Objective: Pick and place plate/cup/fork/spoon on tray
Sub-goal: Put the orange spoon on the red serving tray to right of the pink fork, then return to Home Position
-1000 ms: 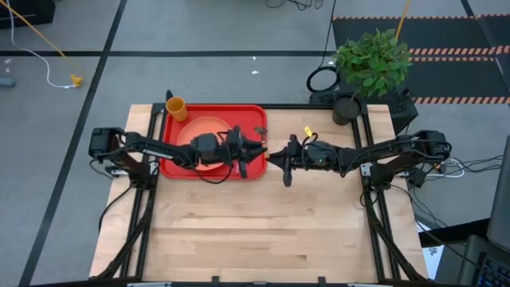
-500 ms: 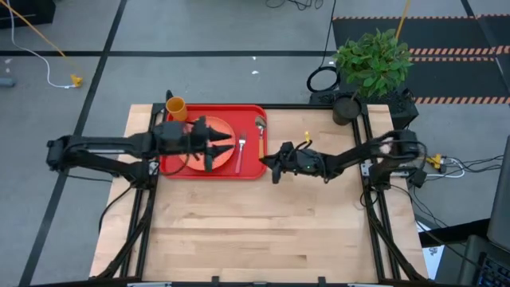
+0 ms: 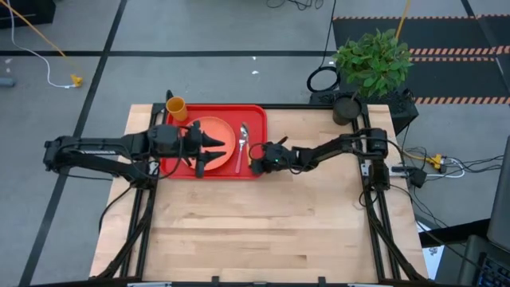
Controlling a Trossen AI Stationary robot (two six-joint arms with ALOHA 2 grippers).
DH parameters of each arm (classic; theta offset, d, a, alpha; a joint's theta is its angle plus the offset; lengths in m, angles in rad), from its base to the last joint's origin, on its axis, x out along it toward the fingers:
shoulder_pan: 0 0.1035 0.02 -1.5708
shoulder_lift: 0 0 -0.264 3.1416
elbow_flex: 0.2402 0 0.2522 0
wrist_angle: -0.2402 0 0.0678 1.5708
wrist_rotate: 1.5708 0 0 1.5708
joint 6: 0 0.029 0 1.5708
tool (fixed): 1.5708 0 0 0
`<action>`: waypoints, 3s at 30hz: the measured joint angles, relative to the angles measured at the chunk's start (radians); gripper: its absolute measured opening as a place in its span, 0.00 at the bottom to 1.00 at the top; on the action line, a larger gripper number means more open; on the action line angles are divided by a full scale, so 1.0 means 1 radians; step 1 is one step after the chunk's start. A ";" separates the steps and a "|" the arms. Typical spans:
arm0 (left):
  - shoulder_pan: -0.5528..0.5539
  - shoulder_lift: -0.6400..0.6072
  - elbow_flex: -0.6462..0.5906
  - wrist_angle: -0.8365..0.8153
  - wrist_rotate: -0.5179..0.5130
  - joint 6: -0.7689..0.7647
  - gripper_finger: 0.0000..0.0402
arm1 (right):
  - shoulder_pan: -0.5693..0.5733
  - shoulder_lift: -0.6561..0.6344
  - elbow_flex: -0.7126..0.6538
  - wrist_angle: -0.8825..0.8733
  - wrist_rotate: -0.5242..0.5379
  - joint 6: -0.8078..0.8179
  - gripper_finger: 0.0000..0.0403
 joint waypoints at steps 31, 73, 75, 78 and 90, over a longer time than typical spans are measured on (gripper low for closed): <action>-0.123 -0.001 0.000 0.098 0.001 0.035 0.39 | -0.027 -0.040 -0.085 0.012 -0.054 0.303 0.06; -0.138 -0.004 0.000 0.099 0.006 0.033 0.39 | 0.010 -0.133 -0.090 -0.023 -0.044 0.246 0.33; -0.138 -0.004 0.000 0.097 0.005 0.028 0.39 | -0.005 -0.133 -0.090 -0.045 -0.048 0.235 0.33; -0.138 -0.004 0.000 0.097 0.005 0.026 0.39 | -0.034 -0.133 -0.090 -0.049 -0.050 0.216 0.33; -0.130 -0.004 0.000 0.115 0.003 0.054 0.39 | -0.062 -0.133 -0.089 -0.041 -0.165 0.175 0.33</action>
